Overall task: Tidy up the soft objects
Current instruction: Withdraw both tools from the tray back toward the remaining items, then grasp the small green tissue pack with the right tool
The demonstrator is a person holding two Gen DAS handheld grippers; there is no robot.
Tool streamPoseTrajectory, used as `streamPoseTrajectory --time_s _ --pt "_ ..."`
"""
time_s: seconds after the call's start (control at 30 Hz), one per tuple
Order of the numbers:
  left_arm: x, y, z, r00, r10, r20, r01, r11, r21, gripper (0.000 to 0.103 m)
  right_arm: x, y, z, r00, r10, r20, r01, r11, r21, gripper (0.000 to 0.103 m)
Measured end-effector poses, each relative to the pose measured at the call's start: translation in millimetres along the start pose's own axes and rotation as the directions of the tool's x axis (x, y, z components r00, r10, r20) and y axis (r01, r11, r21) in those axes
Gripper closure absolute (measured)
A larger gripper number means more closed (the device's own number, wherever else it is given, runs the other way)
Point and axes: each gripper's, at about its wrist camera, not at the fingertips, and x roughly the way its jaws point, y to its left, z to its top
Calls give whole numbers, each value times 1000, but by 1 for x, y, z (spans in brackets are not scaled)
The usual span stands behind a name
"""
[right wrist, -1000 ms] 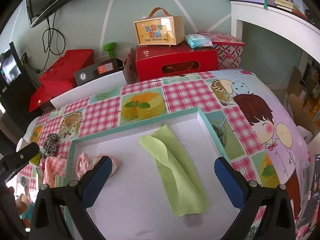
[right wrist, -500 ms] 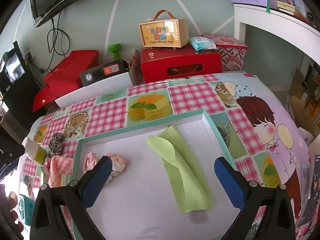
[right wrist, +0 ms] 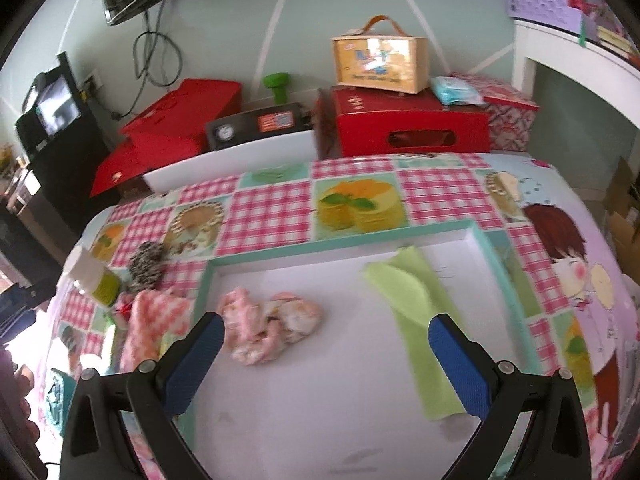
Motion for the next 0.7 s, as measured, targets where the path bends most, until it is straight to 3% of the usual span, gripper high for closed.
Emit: streamPoseTrajectory --time_s 0.3,0.57,0.7 --pt "2 24 3 1000 10 -15 -11 998 -64 2 1 58 -12 998 48 -38 -53 988 -142 0" --pt "18 15 -2 995 5 -102 -6 1000 -4 3 17 97 -30 986 110 -123 -136 963 -231 0" --pt "32 6 -9 985 0 -173 7 999 39 3 23 104 -36 979 135 -153 -169 956 -240 6"
